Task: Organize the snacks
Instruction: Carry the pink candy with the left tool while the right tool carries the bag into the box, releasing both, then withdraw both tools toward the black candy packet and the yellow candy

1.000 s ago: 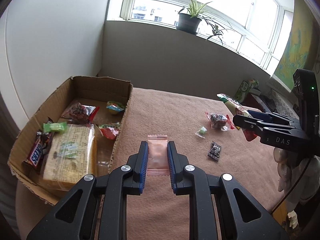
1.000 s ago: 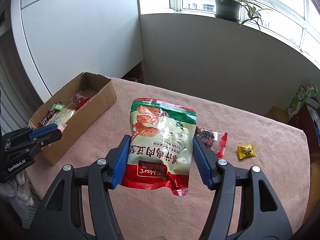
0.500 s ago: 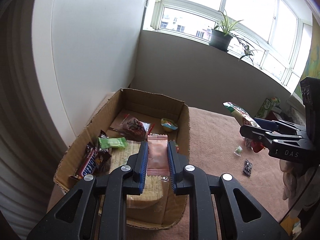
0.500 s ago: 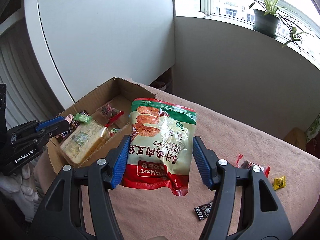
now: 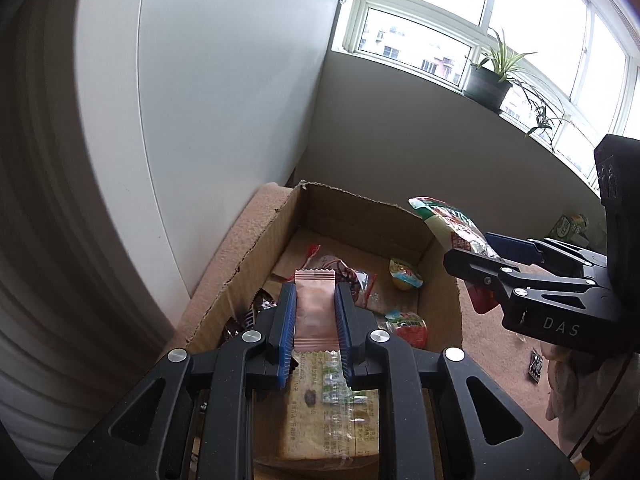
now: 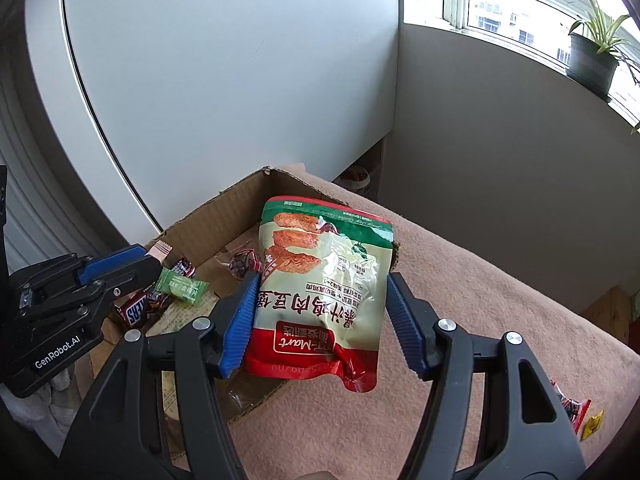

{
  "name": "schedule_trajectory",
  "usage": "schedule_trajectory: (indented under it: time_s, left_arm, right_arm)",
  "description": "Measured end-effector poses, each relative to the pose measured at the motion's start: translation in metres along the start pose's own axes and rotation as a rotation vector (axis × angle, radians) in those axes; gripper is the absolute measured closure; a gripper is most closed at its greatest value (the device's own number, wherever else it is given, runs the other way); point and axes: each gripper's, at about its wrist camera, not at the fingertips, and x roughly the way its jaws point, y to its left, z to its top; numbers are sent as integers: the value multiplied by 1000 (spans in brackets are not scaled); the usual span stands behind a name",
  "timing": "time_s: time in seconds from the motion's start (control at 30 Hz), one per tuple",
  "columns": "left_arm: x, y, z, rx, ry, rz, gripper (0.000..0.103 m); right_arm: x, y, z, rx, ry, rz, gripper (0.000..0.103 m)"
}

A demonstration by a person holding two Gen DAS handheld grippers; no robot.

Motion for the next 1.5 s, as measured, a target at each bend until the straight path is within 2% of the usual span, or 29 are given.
schedule_trajectory:
  time_s: [0.13, 0.27, 0.3, 0.37, 0.43, 0.7, 1.07, 1.3, 1.5]
  left_arm:
    - [4, 3, 1, -8, 5, 4, 85]
    - [6, 4, 1, -19, 13, 21, 82]
    - [6, 4, 2, -22, 16, 23, 79]
    - [5, 4, 2, -25, 11, 26, 61]
    - [1, 3, 1, -23, -1, 30, 53]
    - [-10, -5, -2, -11, -11, 11, 53]
    - [-35, -44, -11, 40, -37, -57, 52]
    - [-40, -79, -25, 84, -25, -128, 52]
    - [-31, -114, -39, 126, 20, -196, 52]
  right_arm:
    - [9, 2, 2, -4, 9, -3, 30]
    - [10, 0, 2, 6, 14, -6, 17]
    - [8, -1, 1, 13, 9, -5, 16]
    - [4, -4, 1, 18, 1, -5, 16]
    - [-1, -6, 0, 20, -7, -14, 16]
    - [-30, -22, -10, 55, -34, -18, 16]
    - [-92, -74, -53, 120, -76, -66, 16]
    - [-128, -124, -91, 157, -77, -175, 16]
    - [-154, -173, -126, 206, -53, -262, 16]
